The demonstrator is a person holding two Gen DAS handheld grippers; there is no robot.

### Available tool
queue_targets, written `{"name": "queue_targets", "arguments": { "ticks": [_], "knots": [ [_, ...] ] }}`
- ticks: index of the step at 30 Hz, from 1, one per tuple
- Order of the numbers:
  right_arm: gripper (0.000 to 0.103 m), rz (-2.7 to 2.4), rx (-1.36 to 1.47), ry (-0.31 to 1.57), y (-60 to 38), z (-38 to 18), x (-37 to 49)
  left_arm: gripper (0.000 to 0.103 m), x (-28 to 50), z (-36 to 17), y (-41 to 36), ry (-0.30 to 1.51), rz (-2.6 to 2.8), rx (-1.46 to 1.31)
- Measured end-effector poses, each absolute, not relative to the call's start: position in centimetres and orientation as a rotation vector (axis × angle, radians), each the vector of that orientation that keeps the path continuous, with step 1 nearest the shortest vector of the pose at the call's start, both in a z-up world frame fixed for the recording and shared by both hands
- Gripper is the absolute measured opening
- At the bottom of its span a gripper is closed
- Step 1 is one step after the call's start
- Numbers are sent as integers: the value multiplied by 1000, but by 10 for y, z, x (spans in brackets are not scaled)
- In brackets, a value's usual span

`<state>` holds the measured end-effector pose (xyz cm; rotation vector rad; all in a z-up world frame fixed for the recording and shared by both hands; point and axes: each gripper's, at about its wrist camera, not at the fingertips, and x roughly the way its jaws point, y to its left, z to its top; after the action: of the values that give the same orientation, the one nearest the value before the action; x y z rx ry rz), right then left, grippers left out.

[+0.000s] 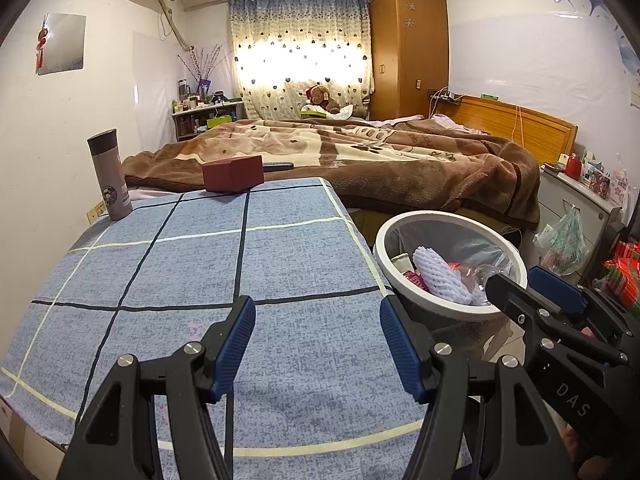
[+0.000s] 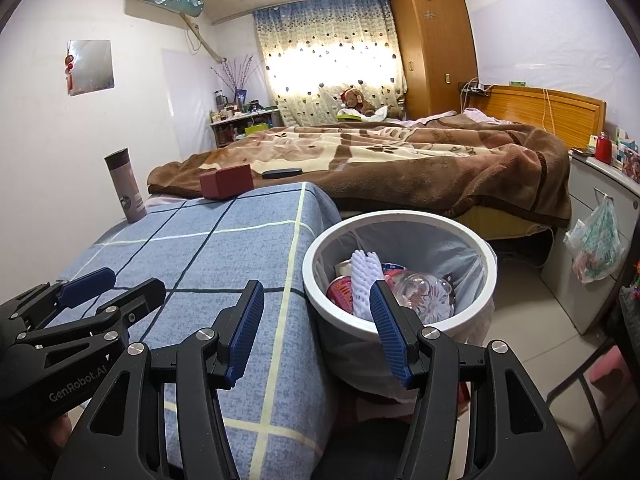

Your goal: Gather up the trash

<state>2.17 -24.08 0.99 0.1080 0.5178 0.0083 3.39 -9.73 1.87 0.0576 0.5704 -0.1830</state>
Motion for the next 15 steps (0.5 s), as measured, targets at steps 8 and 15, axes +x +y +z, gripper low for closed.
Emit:
{"name": "queue_targets", "arguments": {
  "ticks": [8, 15],
  "knots": [
    [57, 11, 109, 513, -240, 10, 22, 67, 33, 21, -94, 566, -181, 57],
    [57, 15, 111, 512, -240, 11, 21, 67, 34, 22, -95, 567, -181, 57]
  ]
}}
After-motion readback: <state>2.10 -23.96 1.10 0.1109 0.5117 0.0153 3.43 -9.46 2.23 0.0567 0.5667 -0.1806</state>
